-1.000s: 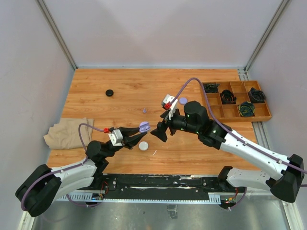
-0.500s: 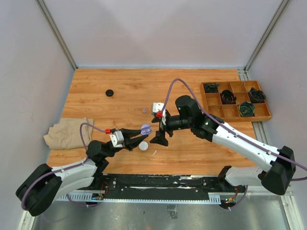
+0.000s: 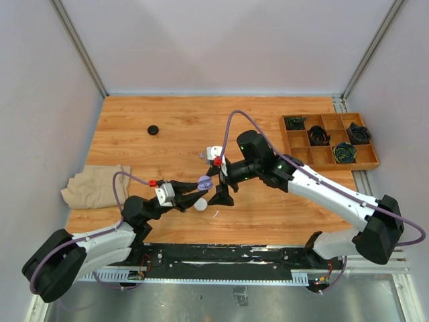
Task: Insert the wireless bluetooth earbuds into the charging case
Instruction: Close the charging case.
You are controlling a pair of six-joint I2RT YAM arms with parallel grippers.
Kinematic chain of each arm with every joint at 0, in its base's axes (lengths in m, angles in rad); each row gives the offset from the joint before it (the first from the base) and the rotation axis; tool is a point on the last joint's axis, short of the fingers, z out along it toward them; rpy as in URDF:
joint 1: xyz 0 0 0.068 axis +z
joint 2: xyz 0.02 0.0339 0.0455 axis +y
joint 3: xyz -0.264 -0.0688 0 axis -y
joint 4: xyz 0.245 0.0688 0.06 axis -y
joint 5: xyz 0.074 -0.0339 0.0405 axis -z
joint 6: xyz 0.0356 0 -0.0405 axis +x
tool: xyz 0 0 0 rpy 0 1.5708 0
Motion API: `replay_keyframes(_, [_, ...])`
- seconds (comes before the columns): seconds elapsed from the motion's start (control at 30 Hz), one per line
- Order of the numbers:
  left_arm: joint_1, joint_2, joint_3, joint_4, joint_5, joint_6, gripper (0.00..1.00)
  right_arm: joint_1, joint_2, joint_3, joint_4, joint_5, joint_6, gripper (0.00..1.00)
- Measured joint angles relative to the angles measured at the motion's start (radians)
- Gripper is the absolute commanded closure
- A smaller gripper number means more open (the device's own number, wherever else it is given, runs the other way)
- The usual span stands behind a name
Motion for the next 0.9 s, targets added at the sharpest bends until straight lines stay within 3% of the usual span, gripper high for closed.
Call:
replay_keyframes(0.6, [-0.001, 0.021, 0.001, -0.048, -0.073, -0.004, 1.00, -0.006, -0.020, 0.005, -0.038, 0.008, -0.016, 0.01])
replay_keyframes(0.9, [-0.001, 0.074, 0.039, -0.095, -0.118, -0.024, 1.00, -0.007, -0.113, -0.038, -0.039, 0.227, 0.000, 0.01])
